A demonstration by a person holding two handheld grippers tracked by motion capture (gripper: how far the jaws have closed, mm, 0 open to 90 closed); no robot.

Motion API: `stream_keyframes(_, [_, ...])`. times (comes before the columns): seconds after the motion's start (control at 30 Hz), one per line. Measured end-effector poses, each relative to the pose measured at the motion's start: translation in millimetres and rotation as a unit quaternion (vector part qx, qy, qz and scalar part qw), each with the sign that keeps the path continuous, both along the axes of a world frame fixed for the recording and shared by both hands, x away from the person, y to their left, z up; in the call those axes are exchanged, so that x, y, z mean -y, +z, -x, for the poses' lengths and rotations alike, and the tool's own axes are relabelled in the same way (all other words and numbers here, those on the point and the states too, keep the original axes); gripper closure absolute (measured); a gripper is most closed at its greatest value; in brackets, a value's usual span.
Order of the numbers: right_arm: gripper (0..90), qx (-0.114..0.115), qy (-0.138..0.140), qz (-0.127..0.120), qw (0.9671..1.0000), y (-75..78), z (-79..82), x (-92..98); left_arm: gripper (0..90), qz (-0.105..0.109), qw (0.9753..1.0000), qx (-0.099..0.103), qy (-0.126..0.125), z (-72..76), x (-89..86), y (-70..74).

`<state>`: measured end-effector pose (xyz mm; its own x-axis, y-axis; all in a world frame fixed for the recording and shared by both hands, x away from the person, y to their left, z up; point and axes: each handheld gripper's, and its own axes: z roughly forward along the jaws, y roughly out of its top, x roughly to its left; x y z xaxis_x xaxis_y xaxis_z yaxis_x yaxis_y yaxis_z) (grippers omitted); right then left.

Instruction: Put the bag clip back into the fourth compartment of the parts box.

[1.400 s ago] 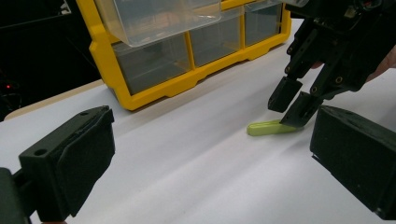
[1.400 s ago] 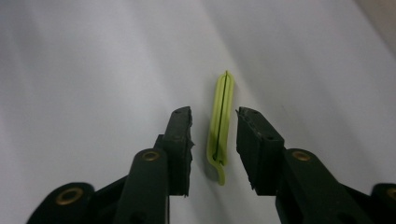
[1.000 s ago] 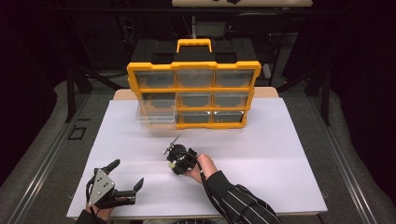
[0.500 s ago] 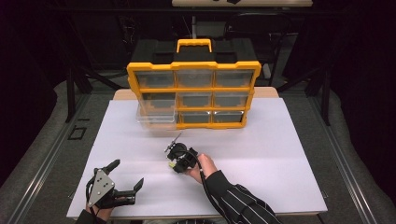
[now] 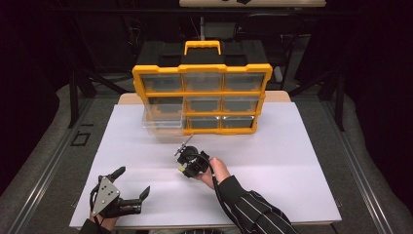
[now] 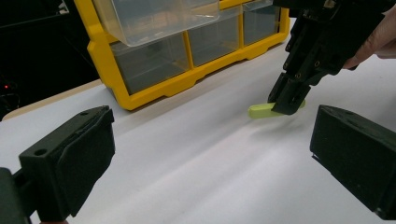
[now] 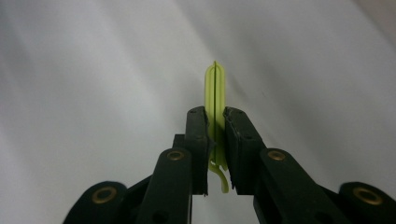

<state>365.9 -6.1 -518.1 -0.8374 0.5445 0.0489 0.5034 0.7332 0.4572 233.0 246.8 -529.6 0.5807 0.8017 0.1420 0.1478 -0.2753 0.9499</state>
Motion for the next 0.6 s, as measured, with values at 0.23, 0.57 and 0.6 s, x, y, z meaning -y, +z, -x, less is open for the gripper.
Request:
stream_keyframes(0.23, [80.2, 0.005, -0.005, -0.002, 1.0000, 4.4, -2.3, 7.4, 0.2, 0.002, 1.0000, 0.001, 0.001, 0.4, -0.1, 0.0])
stream_keyframes(0.57, [80.4, 0.010, -0.014, -0.005, 0.9998, 9.3, -5.3, 17.7, 0.2, 0.003, 1.0000, 0.002, 0.001, 0.5, -0.3, 0.0])
stream_keyframes(0.6, [80.4, 0.012, -0.014, -0.007, 0.9998, 9.5, -5.5, 18.4, 0.2, 0.003, 1.0000, 0.002, 0.001, 0.4, -0.3, 0.0])
